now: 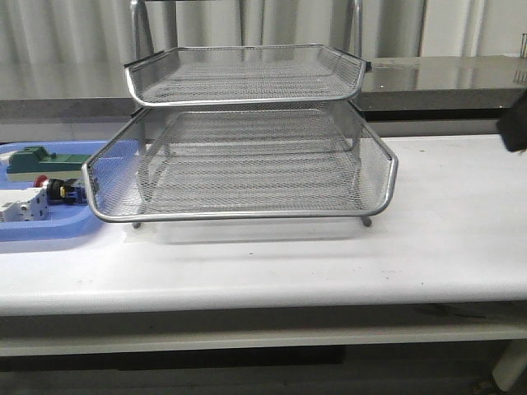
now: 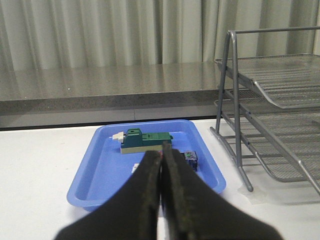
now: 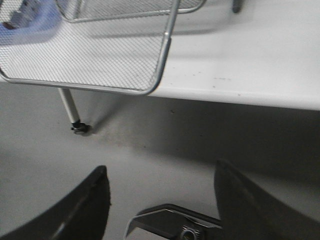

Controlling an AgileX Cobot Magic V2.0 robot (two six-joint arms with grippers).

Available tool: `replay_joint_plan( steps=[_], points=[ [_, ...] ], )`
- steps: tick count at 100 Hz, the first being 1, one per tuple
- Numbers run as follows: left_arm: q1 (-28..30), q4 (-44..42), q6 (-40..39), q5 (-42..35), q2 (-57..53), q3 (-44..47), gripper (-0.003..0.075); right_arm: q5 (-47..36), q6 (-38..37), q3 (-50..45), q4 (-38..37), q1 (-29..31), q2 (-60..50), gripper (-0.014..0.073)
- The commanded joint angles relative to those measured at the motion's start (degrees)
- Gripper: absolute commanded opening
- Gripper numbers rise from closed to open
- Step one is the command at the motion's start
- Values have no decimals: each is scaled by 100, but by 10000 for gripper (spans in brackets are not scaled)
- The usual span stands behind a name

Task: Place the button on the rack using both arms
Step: 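Release the tray and withdraw the right gripper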

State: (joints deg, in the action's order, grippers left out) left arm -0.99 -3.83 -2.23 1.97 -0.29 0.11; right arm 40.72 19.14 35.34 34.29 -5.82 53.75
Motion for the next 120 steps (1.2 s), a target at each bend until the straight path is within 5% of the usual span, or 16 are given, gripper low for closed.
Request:
replay_joint_plan(
  steps=[1, 40, 90, 97, 120],
  points=[
    [14, 44, -58, -465, -179, 259, 4, 227, -800, 432, -972, 11, -231, 468],
    [14, 44, -58, -465, -179, 259, 4, 1174, -2859, 826, -3868, 11, -1084, 468],
    [14, -62, -32, -465, -179, 259, 4, 1304, -3080, 826, -4290, 11, -1942, 457],
    [14, -62, -32, -465, -179, 259, 4, 1304, -3080, 826, -4290, 11, -1942, 403],
    [14, -62, -32, -465, -179, 259, 4, 1304, -3080, 826, -4290, 11, -1942, 20]
  ],
)
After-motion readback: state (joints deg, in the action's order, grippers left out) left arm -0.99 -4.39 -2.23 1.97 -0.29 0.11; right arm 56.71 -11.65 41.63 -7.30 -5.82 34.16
